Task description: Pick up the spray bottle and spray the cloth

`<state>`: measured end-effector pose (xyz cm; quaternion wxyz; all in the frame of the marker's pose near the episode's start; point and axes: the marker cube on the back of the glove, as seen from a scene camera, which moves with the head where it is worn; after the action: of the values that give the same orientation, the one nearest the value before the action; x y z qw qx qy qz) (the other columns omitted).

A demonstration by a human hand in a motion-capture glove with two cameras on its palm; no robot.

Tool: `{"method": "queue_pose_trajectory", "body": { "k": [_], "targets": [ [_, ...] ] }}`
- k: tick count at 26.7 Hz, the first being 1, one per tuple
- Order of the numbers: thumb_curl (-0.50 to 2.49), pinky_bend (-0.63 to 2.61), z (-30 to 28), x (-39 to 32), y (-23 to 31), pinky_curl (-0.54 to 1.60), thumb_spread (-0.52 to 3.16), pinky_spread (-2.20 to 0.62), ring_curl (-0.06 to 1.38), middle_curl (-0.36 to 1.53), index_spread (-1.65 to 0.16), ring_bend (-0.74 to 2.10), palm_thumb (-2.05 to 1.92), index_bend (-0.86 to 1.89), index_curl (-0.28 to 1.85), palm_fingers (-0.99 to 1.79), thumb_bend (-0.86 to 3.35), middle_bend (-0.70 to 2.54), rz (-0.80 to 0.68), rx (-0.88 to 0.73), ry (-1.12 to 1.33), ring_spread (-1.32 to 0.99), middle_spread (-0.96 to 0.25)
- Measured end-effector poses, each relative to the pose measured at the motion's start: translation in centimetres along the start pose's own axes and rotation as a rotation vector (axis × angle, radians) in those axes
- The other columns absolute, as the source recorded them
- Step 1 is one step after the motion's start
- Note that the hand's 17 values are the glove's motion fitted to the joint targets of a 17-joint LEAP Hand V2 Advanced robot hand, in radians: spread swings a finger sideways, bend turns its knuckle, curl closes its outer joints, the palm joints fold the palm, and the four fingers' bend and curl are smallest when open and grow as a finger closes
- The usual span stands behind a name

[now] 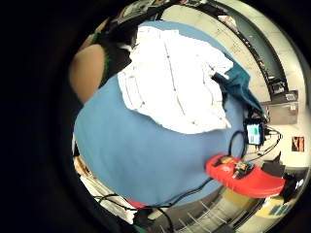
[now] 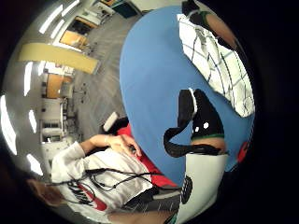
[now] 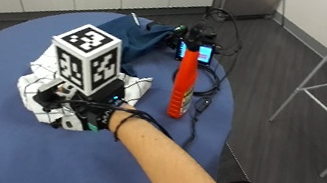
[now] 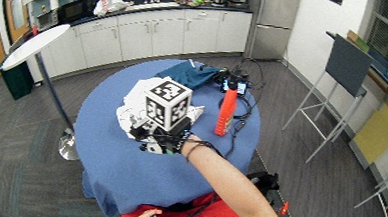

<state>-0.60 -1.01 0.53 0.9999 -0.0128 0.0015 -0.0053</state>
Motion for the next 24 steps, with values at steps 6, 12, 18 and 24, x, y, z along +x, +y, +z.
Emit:
{"method": "queue_pose_trajectory", "body": {
  "k": [6, 12, 18, 24],
  "targets": [
    [0.17, 0.5, 2.3, -1.5, -2.3, 0.17, 0.69, 0.13, 0.16, 0.17, -0.29, 0.3, 0.63, 0.12, 0.13, 0.64, 0.42, 0.34, -0.018, -0.088, 0.001, -0.01, -0.04],
    [0.21, 0.5, 5.2, -2.2, -1.9, 0.21, 0.91, 0.16, 0.2, 0.22, -0.34, 0.3, 0.64, 0.12, 0.16, 0.6, 0.41, 0.35, -0.025, -0.168, 0.016, -0.01, -0.05],
    [0.21, 0.51, 9.0, -3.3, -0.1, 0.22, 1.05, 0.17, 0.22, 0.26, -0.37, 0.29, 0.54, 0.13, 0.18, 0.58, 0.31, 0.35, -0.022, -0.26, -0.01, 0.0, -0.05],
    [0.16, 0.53, 10.7, -5.6, 4.1, 0.24, 1.07, 0.18, 0.23, 0.28, -0.38, 0.27, 0.32, 0.11, 0.18, 0.51, 0.12, 0.34, -0.037, -0.234, -0.122, 0.02, -0.05]
  ]
}}
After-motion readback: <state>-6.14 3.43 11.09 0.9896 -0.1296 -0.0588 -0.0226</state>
